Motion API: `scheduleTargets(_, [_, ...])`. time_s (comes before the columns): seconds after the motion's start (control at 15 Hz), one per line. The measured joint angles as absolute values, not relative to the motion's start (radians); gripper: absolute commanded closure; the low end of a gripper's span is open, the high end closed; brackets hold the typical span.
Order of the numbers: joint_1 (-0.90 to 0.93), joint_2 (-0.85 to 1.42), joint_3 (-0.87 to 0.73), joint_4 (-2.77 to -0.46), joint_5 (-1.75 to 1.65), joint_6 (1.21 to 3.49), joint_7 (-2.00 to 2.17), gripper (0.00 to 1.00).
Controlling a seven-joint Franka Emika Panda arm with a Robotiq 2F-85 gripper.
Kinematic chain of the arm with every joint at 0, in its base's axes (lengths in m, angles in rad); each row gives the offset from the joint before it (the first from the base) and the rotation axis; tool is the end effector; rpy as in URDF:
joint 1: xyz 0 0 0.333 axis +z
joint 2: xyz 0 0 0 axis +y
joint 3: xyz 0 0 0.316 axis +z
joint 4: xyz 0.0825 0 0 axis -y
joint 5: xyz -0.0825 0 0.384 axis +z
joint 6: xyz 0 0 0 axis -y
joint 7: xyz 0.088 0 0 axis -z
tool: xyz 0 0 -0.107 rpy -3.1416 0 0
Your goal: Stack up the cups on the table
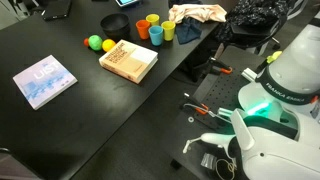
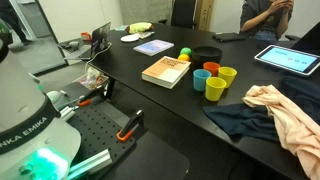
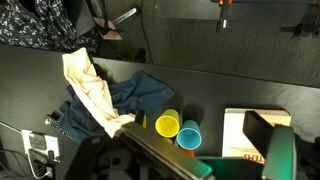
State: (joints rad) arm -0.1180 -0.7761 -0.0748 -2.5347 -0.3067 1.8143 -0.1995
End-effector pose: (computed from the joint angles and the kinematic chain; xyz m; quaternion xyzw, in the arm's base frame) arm 0.3142 -0.0900 0.5255 0.9909 0.0460 0.0045 0.1263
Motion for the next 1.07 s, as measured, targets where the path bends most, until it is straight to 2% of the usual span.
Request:
scheduleTargets(0.67, [-0.113,-0.771,-0.076,-2.533,-0.31,1.814,-0.2,0.0])
scheduleTargets(1.07, [-0.135,-0.585,-0.079,-2.574,-0.37,1.929,-0.056,0.0])
